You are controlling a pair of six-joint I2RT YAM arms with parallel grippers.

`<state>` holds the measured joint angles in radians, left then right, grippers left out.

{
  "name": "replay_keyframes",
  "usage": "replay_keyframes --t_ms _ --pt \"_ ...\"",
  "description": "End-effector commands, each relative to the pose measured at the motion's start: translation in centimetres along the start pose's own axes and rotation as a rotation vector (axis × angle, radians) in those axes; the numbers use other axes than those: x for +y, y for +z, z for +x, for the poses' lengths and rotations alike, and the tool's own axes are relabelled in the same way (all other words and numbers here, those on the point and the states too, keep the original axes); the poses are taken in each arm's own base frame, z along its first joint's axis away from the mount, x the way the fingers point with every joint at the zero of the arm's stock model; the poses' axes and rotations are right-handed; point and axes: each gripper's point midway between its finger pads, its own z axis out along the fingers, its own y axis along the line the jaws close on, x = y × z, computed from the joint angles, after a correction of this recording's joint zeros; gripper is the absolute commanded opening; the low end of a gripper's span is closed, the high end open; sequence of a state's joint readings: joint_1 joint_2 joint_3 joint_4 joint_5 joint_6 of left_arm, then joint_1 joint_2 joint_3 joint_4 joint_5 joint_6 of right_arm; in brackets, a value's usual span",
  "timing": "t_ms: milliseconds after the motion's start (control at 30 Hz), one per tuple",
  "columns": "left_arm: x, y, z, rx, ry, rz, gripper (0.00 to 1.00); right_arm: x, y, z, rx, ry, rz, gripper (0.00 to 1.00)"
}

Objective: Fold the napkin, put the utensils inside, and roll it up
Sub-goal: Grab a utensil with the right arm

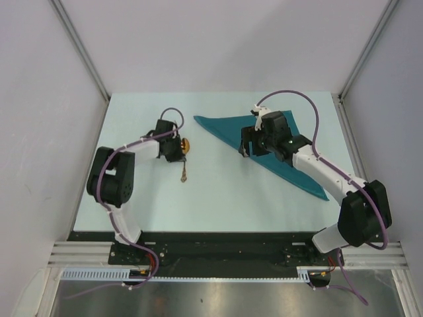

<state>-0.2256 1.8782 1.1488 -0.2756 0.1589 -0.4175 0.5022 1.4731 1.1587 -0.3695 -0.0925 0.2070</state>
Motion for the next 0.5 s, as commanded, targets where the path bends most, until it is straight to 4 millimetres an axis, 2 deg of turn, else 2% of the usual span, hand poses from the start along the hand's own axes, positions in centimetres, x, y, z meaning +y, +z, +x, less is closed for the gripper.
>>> replay_keyframes --t_ms 0,33,200,333,433,467 --pt "-6.0 -1.6 2.3 -0.069 -0.217 0.151 0.0 0.6 -0.6 -0.6 -0.047 0.008 -0.018 0.77" --pt "-7.6 -2.1 2.9 -0.076 -0.228 0.183 0.0 0.5 -0.4 0.0 -0.032 0.008 -0.015 0.77" --pt "-11.1 -1.6 6.4 -0.037 -0.384 0.171 0.0 0.4 -0.4 1.2 -0.017 0.027 -0.015 0.77" --pt "-12.7 -0.7 8.3 -0.004 -0.472 0.131 0.0 0.2 -0.8 1.8 -0.018 0.035 -0.005 0.77" --pt "-14.7 -0.5 9.2 0.002 -0.487 0.133 0.0 -0.1 -0.9 2.4 -0.012 0.041 0.006 0.77" --pt "-15.0 -0.3 8.9 -0.016 -0.494 0.123 0.0 -0.2 -0.8 2.8 -0.004 0.04 0.012 0.77"
